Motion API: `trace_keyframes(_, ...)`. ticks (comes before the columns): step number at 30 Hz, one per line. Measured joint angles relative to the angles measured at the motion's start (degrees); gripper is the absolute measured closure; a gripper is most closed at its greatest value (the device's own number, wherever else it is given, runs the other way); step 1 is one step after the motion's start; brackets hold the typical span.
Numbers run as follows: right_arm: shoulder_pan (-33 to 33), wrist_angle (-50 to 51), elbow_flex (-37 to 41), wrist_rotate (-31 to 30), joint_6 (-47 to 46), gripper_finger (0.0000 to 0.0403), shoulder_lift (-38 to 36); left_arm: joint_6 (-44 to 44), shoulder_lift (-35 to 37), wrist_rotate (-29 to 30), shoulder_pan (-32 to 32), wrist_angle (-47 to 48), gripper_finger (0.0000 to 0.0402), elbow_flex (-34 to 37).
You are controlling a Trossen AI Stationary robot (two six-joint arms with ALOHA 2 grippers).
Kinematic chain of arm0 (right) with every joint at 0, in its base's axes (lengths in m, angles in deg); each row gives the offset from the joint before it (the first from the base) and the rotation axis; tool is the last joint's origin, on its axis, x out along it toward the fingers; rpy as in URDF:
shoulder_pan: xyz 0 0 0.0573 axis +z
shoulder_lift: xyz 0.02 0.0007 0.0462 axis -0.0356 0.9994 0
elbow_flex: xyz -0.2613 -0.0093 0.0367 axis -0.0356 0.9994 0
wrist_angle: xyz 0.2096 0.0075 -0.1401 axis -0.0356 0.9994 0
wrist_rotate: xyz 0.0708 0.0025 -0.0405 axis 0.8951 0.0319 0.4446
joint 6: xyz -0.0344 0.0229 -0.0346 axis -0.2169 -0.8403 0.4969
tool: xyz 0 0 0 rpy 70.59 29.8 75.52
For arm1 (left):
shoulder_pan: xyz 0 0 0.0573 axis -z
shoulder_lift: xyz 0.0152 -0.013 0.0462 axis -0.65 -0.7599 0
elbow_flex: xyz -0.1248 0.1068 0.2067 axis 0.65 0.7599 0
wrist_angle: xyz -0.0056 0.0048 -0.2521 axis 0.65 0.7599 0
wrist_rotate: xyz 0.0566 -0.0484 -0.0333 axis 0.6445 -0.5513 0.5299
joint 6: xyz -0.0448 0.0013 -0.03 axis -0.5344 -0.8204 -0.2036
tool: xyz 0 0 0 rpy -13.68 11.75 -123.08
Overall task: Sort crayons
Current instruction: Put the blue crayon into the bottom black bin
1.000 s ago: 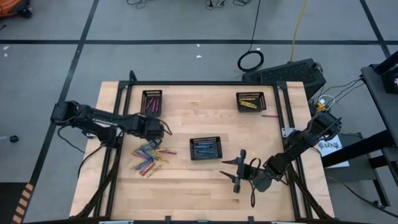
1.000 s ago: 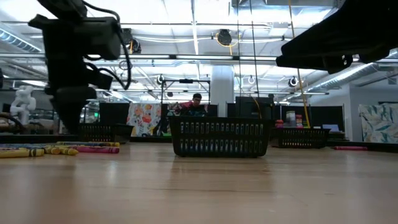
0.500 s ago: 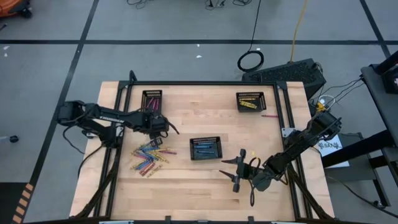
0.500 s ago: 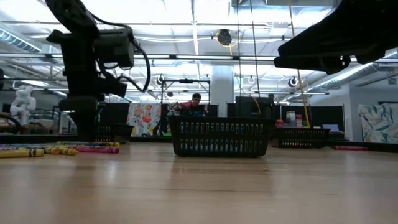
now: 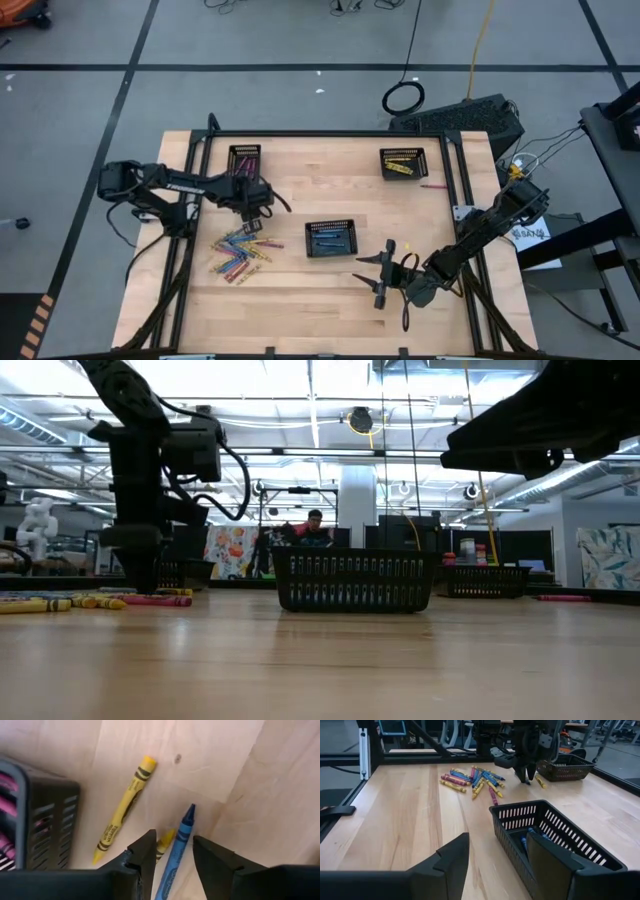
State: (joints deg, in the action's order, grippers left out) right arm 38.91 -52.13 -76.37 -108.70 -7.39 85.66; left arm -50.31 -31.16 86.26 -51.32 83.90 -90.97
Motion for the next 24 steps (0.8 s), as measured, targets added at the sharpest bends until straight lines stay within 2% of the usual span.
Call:
trace_keyframes(4,0.0,0.01,0.0,0.0,0.02,0.0218,0.0,0.11,-0.02,-1.84,0.4,-0.02,0.0291,0.0)
trace_keyframes(9,0.27,0.19,0.0,-0.01,1.04,0.0218,-0.92,-0.13,0.77,-3.27,1.76,0.77,0.0371,-0.14)
trace_keyframes(11,0.7,0.18,0.0,-0.11,1.71,0.0218,-2.33,-0.46,1.39,-4.36,2.49,2.39,0.0389,-1.09)
trace_keyframes(20,3.3,4.04,-0.02,-0.18,4.97,0.0218,-10.53,-2.94,6.87,-3.8,6.83,7.19,0.0381,-7.84)
trace_keyframes(24,4.71,6.89,-0.02,-0.83,4.7,0.0218,-13.45,-3.44,8.88,-3.49,10.49,1.81,0.038,-10.98)
